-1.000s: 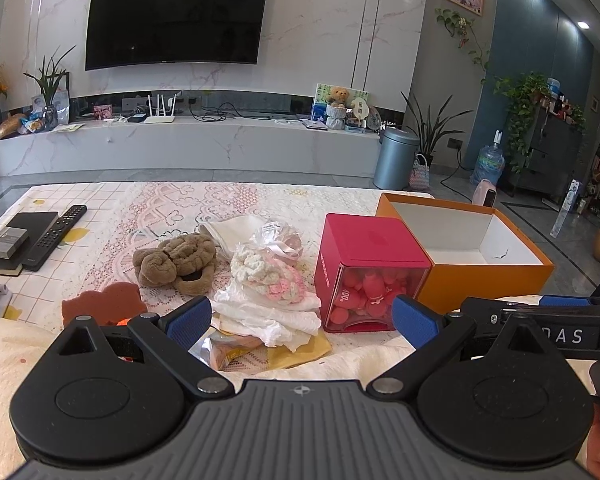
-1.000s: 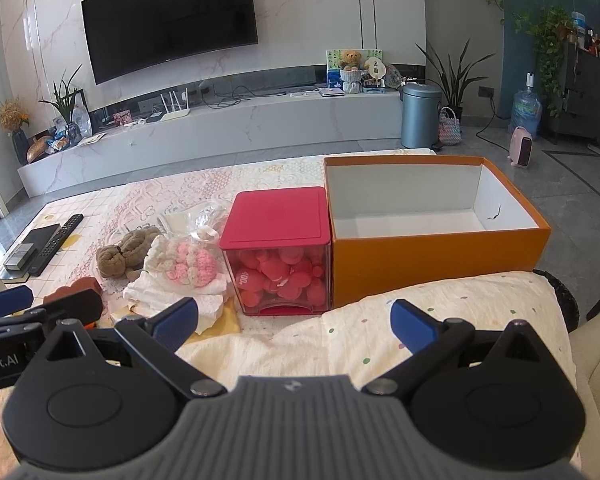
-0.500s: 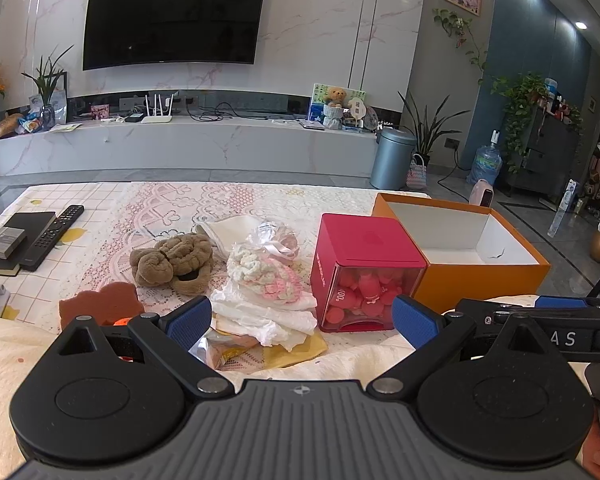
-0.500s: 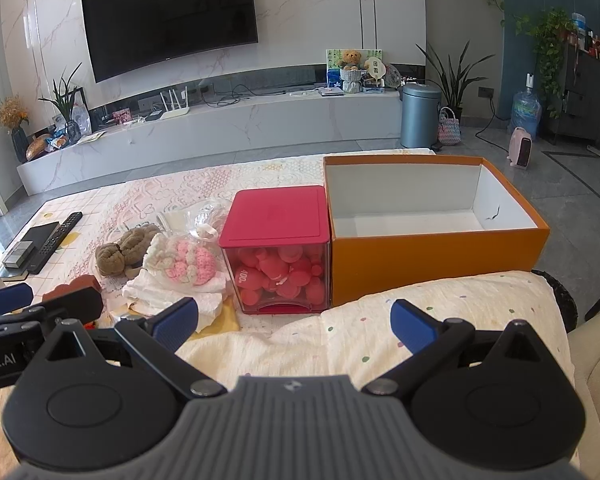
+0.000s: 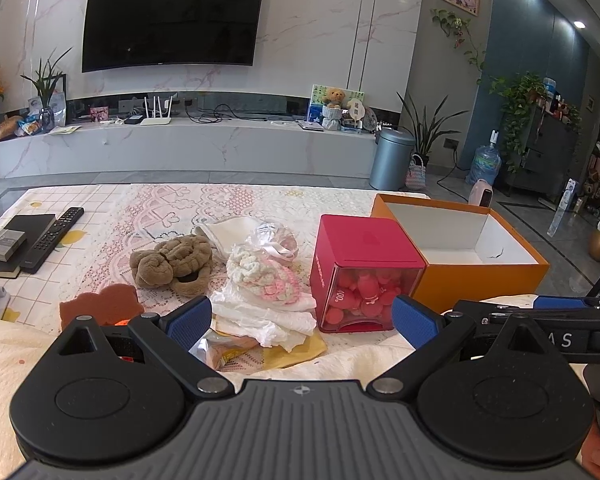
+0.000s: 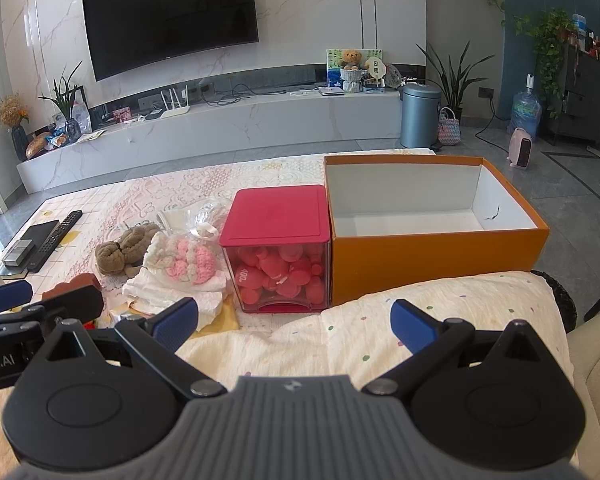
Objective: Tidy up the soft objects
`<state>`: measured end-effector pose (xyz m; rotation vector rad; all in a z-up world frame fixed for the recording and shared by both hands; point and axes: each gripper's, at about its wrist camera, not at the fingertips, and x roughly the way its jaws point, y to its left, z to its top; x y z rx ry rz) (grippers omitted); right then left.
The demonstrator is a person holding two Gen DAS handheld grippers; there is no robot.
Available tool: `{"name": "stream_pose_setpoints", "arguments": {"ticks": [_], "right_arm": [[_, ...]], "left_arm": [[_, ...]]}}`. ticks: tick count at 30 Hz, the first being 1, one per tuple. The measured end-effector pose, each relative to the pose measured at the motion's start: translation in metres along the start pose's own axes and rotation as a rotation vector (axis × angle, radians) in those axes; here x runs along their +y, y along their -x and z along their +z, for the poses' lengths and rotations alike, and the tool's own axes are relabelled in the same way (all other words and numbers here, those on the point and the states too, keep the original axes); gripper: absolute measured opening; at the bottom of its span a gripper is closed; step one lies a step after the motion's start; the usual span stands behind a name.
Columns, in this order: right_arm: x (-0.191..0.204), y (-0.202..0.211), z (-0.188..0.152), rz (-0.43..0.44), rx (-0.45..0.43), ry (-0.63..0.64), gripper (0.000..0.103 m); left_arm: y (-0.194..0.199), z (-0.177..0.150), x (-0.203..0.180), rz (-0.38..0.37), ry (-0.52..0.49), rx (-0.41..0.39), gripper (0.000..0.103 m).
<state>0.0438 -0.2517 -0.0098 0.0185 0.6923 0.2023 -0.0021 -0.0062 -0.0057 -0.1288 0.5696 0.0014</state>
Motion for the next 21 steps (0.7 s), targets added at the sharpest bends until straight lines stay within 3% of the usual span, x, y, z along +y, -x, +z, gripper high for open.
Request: {"name": "stream_pose_setpoints", "arguments": {"ticks": [21], "right_arm": [[0.0016,-0.0024,-0.0019,-0.003,0.01,0.01,0.1]], "left_arm": [[0.0018,0.0014,-0.002,-0.008,0.004,0.006,0.103]]}}
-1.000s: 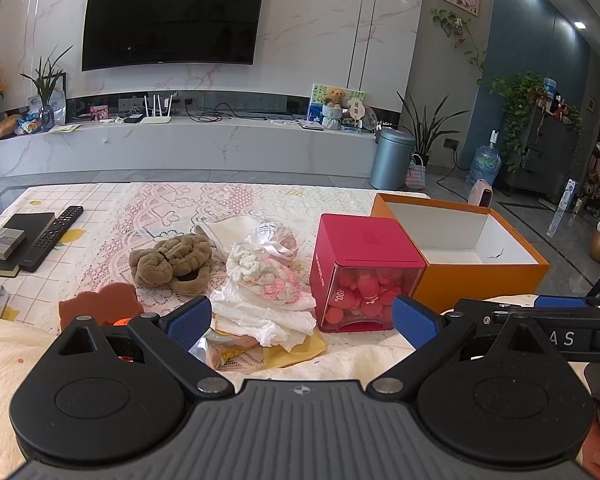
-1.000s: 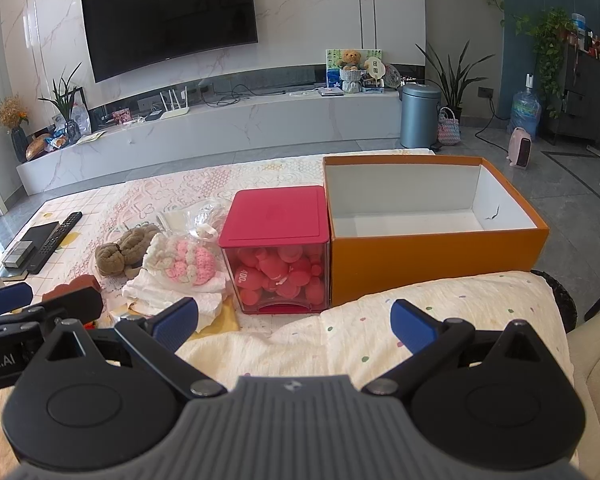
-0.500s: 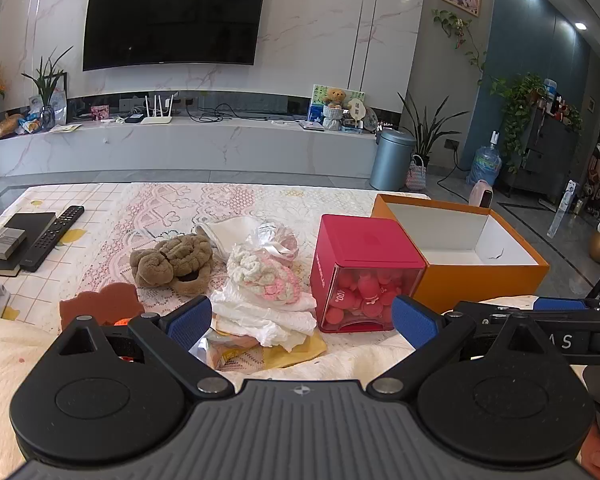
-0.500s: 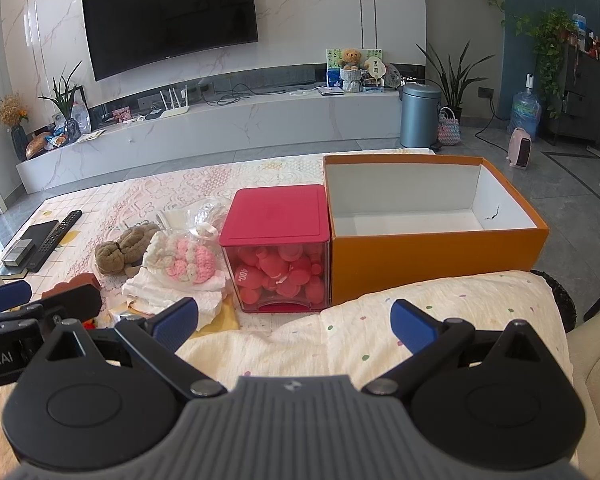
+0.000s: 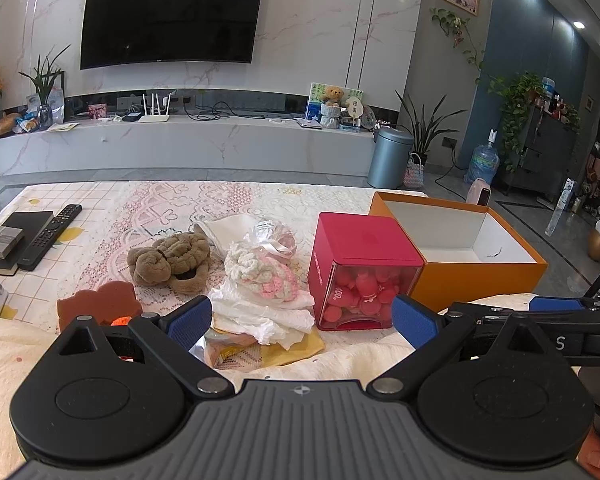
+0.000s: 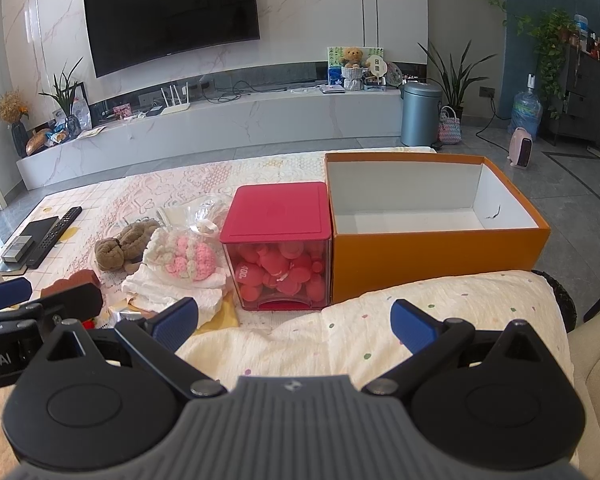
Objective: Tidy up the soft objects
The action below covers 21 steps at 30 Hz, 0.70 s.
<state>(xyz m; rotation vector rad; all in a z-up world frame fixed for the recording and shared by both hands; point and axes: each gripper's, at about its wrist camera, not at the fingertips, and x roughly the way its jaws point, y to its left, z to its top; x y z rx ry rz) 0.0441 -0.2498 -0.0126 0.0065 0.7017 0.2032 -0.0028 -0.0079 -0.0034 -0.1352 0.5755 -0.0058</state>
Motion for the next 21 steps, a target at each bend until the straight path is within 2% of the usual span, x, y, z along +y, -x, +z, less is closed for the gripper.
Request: {"name": "stream_pose_setpoints", "arguments": {"ticks": [7,12,15,17,18,21], "right_arm": [[0.005,-0.006,0.0,-0.009,0.014,0.027,0.1],[0.007,-0.012,-0.004,-0.017,-0.003,0.036,0.1],[0.008,-0.014,-0.007,0.021,-0.042,0.058,0.1],[0.009,-0.015,-0.009,0.043,-0.067,0.083,0.1],[0.011,-0.016,-0.009,0.053,-0.072,0.095,0.1],[0.017,-0.025,-0.008,0.069,-0.039,0.12,0.1]], "left_arm": [[-0.004,-0.003,0.01,-0.02,-0.001,0.013,0.103],[-0.009,-0.007,0.019,0.034,-0.042,0.029,0.103],[-0.012,-0.011,0.028,-0.007,-0.046,0.052,0.103],[-0.015,-0.014,0.034,-0.026,-0.028,0.063,0.097],[-0.017,-0.015,0.038,-0.038,-0.02,0.069,0.091],[-0.023,-0.02,0.049,-0.057,0.004,0.088,0.084]]}}
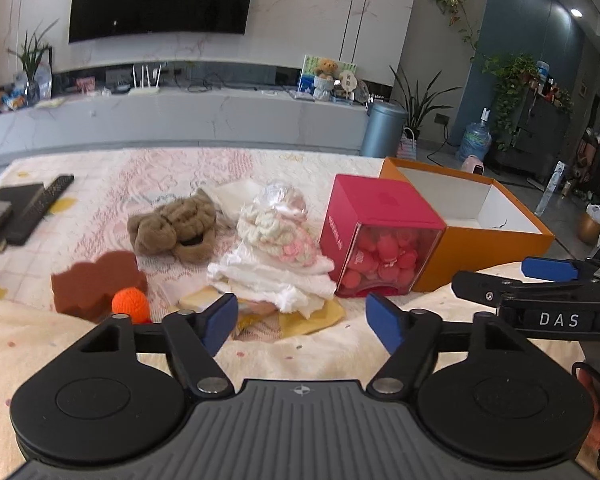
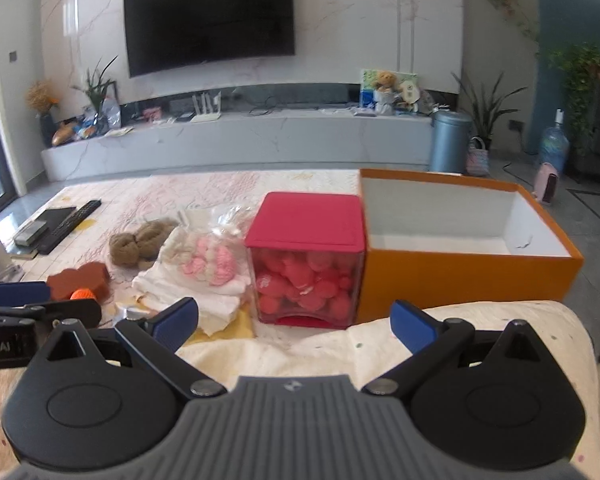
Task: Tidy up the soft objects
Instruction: 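Reach the right gripper to the pink-and-white crochet item and grasp it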
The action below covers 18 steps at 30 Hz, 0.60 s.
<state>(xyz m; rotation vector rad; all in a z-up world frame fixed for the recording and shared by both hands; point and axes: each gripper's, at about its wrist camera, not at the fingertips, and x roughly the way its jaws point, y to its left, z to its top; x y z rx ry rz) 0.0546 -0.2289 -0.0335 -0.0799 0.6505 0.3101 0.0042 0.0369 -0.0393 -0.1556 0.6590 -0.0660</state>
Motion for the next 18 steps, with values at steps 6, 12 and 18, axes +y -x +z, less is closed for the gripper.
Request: {"name": "stream_pose_setpoints", "arguments": {"ticks": [6,12,18], "right_arm": [[0.012,-0.029,0.0,0.053,0.091,0.053,0.074],[0.024,-0.057,0.001,0.129,0.145,0.066,0.068],[0.039,-0.084,0.011,0.156,0.166,0.108,0.063]], "left_arm": [[-0.013,-0.006,0.017,0.042,-0.018,0.046,0.082],[-0.026,-0.007,0.035,0.057,0.0,0.085,0.079],[-0.043,0.003,0.042,0.044,-0.008,0.091,0.075]]}}
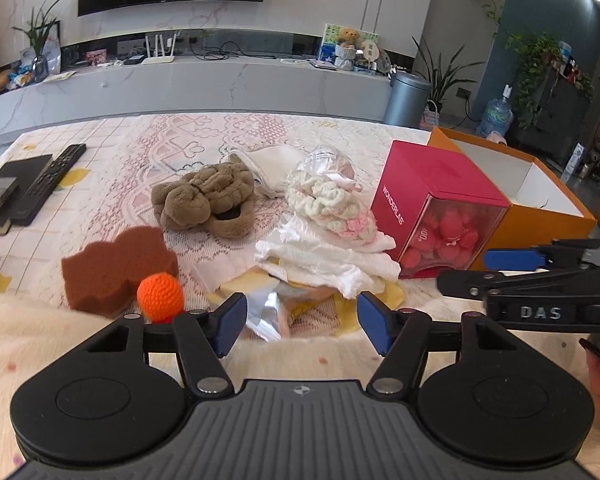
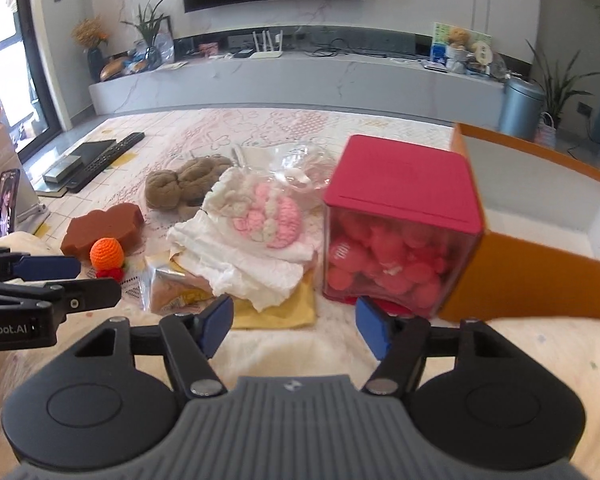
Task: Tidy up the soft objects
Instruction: 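Reach the right gripper to the pink-and-white crochet item and grasp it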
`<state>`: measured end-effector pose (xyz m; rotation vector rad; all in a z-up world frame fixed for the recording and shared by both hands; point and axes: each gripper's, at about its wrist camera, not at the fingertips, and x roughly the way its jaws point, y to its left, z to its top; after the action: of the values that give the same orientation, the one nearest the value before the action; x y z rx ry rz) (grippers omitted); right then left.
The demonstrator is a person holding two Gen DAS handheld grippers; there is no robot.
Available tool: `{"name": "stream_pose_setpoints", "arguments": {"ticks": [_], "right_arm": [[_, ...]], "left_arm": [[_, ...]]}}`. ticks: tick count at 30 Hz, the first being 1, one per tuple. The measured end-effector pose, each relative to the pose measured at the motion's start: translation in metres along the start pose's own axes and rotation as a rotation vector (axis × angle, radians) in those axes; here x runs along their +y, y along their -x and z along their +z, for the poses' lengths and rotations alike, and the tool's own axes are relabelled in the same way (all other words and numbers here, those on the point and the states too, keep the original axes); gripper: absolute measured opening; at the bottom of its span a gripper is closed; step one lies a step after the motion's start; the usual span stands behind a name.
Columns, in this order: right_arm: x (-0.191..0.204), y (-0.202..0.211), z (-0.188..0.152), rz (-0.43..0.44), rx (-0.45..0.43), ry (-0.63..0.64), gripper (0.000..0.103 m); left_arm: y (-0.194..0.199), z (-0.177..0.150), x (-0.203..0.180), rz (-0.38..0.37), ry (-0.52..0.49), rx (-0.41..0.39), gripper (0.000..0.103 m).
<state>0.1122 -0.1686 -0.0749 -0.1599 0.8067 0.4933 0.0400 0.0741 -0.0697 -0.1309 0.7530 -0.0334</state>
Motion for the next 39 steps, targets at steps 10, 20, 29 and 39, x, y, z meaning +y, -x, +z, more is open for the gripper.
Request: {"name": "stream_pose_setpoints", "arguments": {"ticks": [10,20,29,39], "right_arm": [[0.026,-0.04,0.024,0.063,0.015,0.122,0.054],[0.04,-0.072,0.058,0.073,-0.027,0.232,0.054],[0.039,-0.115,0.069,0.151,0.04,0.211,0.043],[0.019,-0.058,0.06,0.153,-0.012,0.091,0.022]], "left_arm": [[-0.025,0.014,0.017,-0.011,0.052,0.028,0.072],[-0.037,0.021,0.03,0.012,0.103,0.024,0.072],[-0.053,0.027,0.037,-0.035,0.126,0.045,0.072],[-0.054,0.03,0.027,-0.131,0.168,0.048,0.073]]}}
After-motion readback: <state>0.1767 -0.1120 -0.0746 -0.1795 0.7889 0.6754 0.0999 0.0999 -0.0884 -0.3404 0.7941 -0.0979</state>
